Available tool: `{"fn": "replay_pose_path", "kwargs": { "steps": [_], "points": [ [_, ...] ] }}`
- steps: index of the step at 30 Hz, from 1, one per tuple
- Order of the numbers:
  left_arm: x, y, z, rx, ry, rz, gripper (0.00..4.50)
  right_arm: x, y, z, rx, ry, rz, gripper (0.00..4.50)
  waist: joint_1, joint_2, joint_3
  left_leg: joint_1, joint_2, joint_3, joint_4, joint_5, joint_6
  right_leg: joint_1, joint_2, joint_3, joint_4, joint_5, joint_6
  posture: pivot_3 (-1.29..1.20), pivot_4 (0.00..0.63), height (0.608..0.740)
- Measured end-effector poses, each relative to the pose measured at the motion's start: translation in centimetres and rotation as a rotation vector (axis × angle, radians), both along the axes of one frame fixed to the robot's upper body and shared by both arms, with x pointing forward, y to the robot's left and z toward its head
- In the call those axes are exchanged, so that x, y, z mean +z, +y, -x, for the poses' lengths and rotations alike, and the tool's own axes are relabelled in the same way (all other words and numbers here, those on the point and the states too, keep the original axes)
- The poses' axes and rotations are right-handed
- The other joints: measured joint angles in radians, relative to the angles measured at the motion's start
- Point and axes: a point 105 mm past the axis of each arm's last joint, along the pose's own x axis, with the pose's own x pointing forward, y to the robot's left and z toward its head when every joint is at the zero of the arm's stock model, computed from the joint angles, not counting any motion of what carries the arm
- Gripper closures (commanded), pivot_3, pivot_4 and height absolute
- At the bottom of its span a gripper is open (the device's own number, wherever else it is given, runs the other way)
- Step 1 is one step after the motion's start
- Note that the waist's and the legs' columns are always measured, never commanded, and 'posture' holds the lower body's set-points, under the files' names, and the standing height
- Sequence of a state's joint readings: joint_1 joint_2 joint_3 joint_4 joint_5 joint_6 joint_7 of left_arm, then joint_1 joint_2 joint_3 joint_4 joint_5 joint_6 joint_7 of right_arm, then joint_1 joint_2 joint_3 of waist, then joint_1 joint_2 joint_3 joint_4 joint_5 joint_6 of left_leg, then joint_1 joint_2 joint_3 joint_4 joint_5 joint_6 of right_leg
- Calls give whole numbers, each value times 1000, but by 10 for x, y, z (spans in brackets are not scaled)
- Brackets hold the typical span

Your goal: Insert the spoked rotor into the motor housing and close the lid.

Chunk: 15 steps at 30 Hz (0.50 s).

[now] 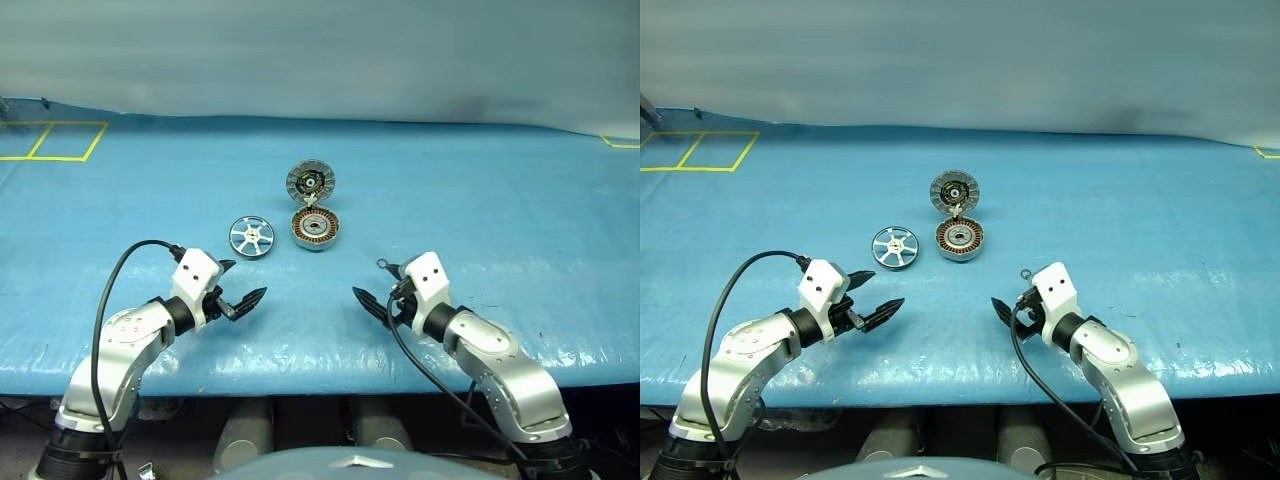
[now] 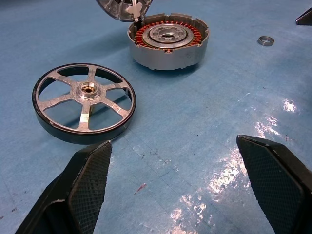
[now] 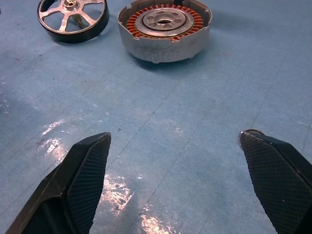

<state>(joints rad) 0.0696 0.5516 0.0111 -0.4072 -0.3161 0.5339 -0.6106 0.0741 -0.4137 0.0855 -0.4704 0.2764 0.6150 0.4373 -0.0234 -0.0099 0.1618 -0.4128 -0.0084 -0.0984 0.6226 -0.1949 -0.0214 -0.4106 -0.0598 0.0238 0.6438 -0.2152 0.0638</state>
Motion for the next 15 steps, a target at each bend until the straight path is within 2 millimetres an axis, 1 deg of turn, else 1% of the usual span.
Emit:
{"fn": "replay_pose_path", "kwargs": {
  "steps": [15],
  "points": [
    [-1,-2,0,-5,2,1,47,-3,-1,2,-6,10,1,54,0,0,0,0,0,0,0,0,0,0,0,0,0,0,0,0,150,740]
  ]
}}
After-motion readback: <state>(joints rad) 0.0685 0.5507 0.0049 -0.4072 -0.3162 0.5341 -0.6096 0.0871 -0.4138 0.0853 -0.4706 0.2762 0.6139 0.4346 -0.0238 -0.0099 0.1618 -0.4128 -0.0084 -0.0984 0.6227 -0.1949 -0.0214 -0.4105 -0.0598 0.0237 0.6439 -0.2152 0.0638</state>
